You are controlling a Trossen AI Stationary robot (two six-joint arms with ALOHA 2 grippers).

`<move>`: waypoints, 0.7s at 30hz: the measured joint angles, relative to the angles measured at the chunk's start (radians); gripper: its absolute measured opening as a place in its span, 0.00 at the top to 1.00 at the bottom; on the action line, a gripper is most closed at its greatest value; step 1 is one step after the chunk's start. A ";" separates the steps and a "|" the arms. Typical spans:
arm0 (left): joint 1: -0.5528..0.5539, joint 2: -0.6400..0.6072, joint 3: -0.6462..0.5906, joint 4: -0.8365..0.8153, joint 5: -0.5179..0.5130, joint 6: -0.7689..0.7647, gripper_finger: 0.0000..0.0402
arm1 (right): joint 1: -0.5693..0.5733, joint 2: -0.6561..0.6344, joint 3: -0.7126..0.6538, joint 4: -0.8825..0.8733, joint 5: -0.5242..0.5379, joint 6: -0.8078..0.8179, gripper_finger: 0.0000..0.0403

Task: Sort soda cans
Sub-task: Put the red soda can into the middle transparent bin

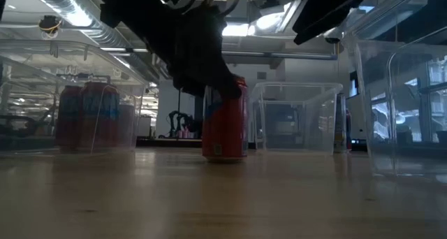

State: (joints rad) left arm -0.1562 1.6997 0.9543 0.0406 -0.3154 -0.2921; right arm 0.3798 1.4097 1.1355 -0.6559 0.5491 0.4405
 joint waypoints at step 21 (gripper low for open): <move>-0.039 -0.382 0.135 -0.483 -0.015 -0.028 0.27 | 0.000 0.000 0.000 0.004 0.018 -0.004 0.15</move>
State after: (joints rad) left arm -0.1947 1.3177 1.0892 -0.4424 -0.3305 -0.3198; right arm 0.3798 1.4097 1.1355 -0.6516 0.5669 0.4370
